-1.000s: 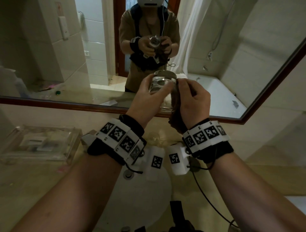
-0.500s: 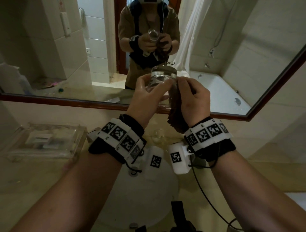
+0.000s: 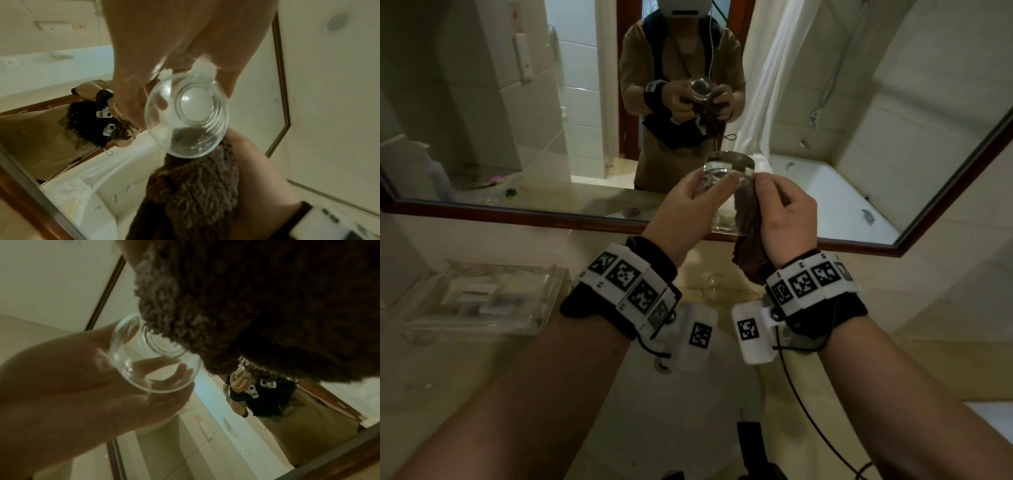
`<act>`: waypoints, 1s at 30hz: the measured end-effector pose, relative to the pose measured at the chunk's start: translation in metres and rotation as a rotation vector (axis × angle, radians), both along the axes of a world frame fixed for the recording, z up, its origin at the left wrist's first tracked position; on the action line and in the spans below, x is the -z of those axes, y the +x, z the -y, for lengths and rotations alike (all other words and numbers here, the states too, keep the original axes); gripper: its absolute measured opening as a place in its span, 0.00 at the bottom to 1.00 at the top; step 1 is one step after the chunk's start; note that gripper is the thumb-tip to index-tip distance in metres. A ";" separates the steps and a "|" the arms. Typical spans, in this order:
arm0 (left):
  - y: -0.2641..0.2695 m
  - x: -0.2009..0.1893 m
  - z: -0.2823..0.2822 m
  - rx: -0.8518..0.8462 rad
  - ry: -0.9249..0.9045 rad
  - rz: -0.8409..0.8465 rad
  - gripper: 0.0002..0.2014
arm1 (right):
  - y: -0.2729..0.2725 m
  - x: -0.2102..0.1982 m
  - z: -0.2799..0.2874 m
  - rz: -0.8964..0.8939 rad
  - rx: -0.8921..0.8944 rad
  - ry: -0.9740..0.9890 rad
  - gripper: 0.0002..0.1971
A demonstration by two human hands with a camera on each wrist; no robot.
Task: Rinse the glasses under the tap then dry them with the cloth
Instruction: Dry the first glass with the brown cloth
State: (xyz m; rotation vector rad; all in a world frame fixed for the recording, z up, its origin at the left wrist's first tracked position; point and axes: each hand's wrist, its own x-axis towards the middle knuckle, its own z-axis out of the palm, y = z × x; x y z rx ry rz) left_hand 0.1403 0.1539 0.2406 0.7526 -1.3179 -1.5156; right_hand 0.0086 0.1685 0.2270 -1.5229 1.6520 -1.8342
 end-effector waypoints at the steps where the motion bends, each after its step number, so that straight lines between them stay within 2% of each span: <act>1: 0.000 0.001 0.002 0.002 -0.018 0.013 0.02 | 0.002 0.001 0.000 -0.002 0.010 0.005 0.11; 3: 0.001 0.004 0.004 -0.008 -0.046 0.032 0.07 | 0.006 0.003 0.000 -0.016 0.014 0.005 0.12; 6: 0.000 0.008 0.005 -0.076 -0.052 0.018 0.24 | 0.011 0.000 -0.003 -0.051 0.017 -0.021 0.14; 9: 0.002 0.010 0.007 -0.109 0.008 -0.027 0.33 | 0.016 -0.002 -0.009 -0.106 0.013 -0.089 0.12; 11: 0.002 0.010 0.007 -0.086 0.028 -0.049 0.32 | 0.017 -0.002 -0.011 -0.118 0.019 -0.122 0.11; 15: 0.001 0.012 0.005 0.044 0.097 -0.121 0.19 | 0.010 0.000 -0.005 -0.059 0.016 -0.015 0.09; 18: 0.002 0.011 0.007 0.043 0.068 -0.069 0.19 | 0.007 0.000 -0.002 -0.086 0.039 0.007 0.09; 22: 0.005 0.011 0.014 0.051 0.030 0.014 0.08 | 0.006 0.004 0.000 -0.100 0.061 -0.005 0.11; 24: 0.003 0.011 0.016 0.038 0.011 0.047 0.12 | 0.007 0.004 0.001 -0.112 0.057 -0.005 0.14; 27: 0.000 0.013 0.018 -0.010 0.059 0.033 0.25 | 0.009 -0.002 0.000 -0.131 0.026 -0.042 0.15; 30: 0.000 0.016 0.020 -0.053 0.103 0.011 0.27 | 0.011 -0.007 -0.003 -0.157 -0.017 -0.087 0.11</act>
